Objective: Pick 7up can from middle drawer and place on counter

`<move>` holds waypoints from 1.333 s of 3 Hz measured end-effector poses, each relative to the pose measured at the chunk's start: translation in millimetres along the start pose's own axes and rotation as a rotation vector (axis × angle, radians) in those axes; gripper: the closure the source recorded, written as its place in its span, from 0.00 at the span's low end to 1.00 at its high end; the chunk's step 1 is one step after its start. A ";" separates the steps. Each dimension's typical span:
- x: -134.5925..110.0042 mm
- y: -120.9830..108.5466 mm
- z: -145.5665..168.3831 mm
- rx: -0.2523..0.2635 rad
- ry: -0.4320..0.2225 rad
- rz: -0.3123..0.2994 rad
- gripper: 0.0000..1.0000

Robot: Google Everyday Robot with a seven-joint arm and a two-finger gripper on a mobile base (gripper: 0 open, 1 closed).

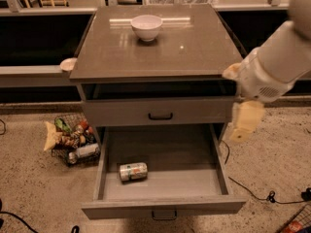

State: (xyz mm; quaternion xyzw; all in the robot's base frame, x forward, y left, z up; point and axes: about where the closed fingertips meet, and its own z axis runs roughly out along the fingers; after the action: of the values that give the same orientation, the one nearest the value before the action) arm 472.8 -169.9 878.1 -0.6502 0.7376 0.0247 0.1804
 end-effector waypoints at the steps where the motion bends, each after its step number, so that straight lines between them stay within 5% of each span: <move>1: -14.9 0.2 69.9 -0.051 -0.094 -0.018 0.00; 2: -26.1 9.4 131.6 -0.124 -0.211 0.029 0.00; 4: -29.6 12.2 146.4 -0.153 -0.225 0.029 0.00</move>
Offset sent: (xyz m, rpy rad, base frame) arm 0.0326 0.0943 -0.1798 0.3975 0.1793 0.0420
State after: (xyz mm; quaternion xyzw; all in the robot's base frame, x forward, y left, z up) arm 497.8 -100.3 747.8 -0.6444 0.7180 0.1563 0.2115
